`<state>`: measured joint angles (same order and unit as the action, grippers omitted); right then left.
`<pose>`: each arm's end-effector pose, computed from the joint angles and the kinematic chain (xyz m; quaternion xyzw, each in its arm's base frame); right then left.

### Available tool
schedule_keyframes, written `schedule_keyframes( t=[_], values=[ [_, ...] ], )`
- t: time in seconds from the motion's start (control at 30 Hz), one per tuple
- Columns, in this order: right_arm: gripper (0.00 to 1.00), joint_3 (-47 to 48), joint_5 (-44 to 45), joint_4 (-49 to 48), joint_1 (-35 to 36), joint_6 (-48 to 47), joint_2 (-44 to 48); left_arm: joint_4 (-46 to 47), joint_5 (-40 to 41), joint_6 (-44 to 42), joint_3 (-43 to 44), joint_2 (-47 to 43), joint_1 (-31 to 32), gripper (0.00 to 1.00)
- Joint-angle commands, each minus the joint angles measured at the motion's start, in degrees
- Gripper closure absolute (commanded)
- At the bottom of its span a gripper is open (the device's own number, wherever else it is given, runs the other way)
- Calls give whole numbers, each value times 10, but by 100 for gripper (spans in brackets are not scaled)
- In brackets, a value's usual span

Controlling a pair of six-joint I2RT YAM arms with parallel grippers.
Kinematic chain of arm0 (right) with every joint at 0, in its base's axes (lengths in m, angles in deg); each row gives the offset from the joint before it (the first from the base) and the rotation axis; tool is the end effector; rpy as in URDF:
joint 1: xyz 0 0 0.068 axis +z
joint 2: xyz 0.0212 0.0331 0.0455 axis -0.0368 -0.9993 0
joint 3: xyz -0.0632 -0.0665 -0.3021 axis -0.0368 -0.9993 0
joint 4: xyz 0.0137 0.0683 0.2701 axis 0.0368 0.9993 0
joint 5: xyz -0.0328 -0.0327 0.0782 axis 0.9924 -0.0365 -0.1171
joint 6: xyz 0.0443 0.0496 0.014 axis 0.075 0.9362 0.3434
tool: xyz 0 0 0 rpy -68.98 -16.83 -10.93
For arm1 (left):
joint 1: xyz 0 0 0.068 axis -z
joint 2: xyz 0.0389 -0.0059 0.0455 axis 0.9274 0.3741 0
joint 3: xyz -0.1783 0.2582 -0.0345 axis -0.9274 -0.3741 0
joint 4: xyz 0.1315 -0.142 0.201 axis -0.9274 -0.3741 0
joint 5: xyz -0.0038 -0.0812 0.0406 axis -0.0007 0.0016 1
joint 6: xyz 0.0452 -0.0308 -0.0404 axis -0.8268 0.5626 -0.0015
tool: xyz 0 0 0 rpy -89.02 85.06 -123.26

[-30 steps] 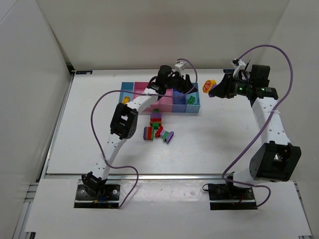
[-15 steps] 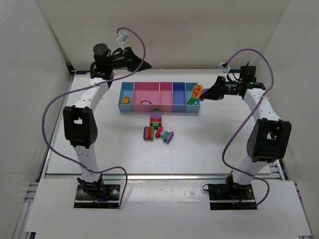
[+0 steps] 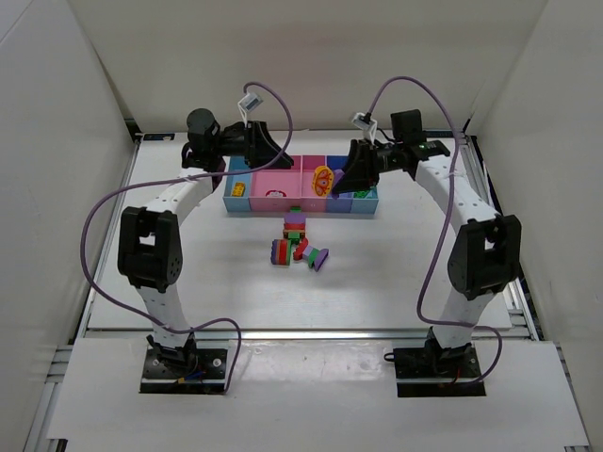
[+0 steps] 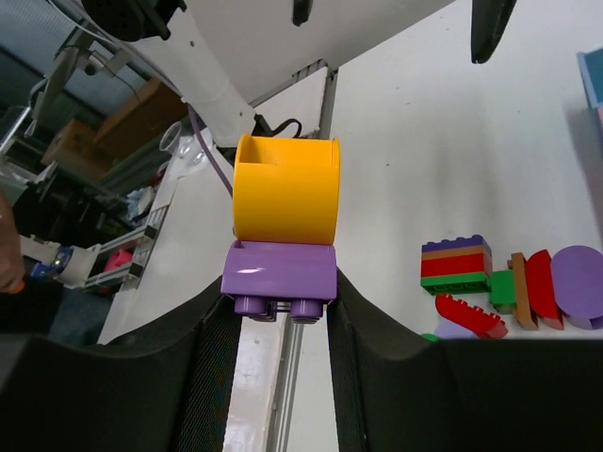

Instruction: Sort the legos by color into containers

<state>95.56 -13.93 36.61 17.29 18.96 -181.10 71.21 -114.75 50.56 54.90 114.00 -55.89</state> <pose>0.3901 0.1620 0.3741 -0.4073 0.6070 0.6253 0.2731 0.4375 -0.1493 0.3727 0.2934 0.6303 -0.6680 0.2653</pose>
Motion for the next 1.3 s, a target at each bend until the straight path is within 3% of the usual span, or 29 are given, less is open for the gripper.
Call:
schedule_keyframes(
  t=[0.0,0.33,0.73,0.8,0.93,1.0,1.2,1.27],
  values=[
    [100,27,-44,-20,3,11,-18,23,-26,5,23,-21,10,17],
    [100,65,-42,-45,16,42,-47,26,-40,-3,48,-4,53,15],
    [100,83,-24,-67,37,55,-49,19,-23,-8,43,7,59,14],
    [100,87,-19,-70,41,57,-52,6,-20,-9,46,11,59,20],
    [100,91,-3,-73,44,59,-56,-36,-17,-34,58,16,61,51],
    [100,91,22,-73,44,60,-56,-61,-19,-45,63,17,64,62],
    [100,86,101,-82,53,93,-52,-104,-23,-84,65,14,76,67],
    [100,84,107,-82,53,93,-50,-105,-23,-85,64,13,79,74]
  ],
)
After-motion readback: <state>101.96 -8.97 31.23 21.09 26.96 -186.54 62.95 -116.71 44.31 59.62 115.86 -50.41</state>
